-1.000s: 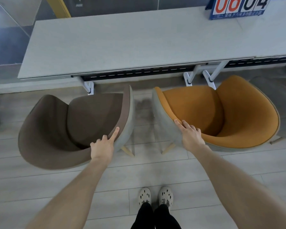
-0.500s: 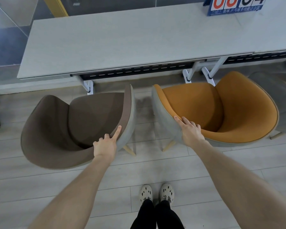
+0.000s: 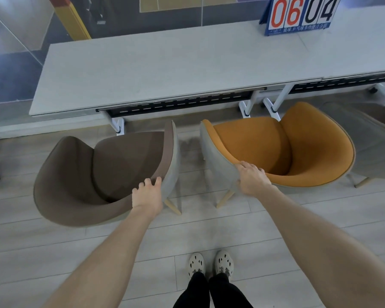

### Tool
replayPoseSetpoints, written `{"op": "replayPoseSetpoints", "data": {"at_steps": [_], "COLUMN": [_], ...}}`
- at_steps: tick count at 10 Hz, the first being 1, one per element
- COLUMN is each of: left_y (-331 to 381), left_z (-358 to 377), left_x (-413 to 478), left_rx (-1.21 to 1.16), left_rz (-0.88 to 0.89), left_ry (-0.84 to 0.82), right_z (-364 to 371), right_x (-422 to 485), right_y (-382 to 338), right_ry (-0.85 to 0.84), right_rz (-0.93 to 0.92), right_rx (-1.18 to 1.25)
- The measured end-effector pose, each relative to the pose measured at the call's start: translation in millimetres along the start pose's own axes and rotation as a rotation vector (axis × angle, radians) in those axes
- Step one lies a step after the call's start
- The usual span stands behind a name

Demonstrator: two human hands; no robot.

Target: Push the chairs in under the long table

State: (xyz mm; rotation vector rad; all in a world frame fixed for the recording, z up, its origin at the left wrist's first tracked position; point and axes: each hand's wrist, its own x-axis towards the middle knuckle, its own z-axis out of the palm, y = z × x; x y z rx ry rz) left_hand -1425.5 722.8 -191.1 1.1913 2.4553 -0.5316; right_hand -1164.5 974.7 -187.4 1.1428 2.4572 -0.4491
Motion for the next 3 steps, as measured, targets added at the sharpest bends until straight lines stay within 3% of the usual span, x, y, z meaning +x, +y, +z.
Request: {"op": "replayPoseSetpoints", "data": {"at_steps": [3], "left_y": [35.2], "left_z": [-51.4], "left_x": [-41.4], "left_rx": [-0.109], "left_rz": [0.068], "left_ry": [0.028], "right_z": [-37.5], "right_x": [-60.9], "right_y": [22.9], "right_ry": [0.012], "right_rz": [-0.072], "right_rx": [0.048]}}
